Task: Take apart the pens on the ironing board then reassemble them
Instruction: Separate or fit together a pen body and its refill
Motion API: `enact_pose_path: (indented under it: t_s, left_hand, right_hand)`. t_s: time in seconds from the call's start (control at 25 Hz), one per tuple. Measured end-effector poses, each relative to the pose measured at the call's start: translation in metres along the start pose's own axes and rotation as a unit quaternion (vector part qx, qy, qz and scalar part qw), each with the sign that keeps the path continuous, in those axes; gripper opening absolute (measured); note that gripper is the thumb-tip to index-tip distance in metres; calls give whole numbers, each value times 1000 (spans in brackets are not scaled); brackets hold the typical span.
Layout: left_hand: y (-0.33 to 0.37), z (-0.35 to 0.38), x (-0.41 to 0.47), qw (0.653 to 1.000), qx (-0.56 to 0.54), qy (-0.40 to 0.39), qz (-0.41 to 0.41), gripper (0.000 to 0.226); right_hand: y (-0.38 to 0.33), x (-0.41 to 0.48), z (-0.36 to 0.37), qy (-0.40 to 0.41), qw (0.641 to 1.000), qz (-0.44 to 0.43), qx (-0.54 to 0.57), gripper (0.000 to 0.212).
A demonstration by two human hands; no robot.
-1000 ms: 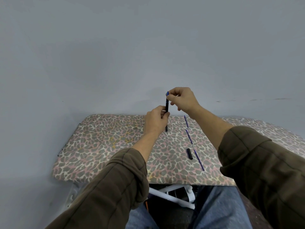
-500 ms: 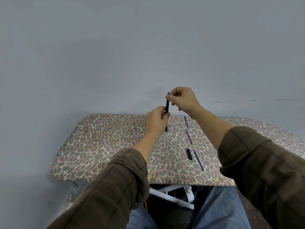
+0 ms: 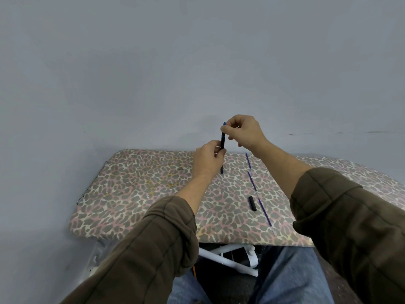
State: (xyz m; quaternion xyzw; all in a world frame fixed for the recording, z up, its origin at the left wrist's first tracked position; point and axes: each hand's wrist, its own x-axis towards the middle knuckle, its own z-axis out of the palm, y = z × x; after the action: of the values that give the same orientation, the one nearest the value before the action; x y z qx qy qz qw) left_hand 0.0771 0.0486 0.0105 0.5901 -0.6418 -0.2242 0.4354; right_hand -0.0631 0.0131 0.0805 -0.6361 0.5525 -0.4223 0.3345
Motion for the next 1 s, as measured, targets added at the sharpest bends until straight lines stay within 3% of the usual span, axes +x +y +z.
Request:
enact_pose_path:
  t_s: [0.64,0.8,1.0]
  left_hand:
    - [1,1,0,1000,3,-9,-2,24]
    - [1,2,-1,1000,1,-12,-4,24]
    - [1,3,-1,1000,6,-11,-2,23]
  right_hand:
    - [7,1,-2,-17,1000,1,12,13]
    - [7,0,-3,-4,1000,2,3,23]
    - [7,0,-5,-16,1000,2,17,10]
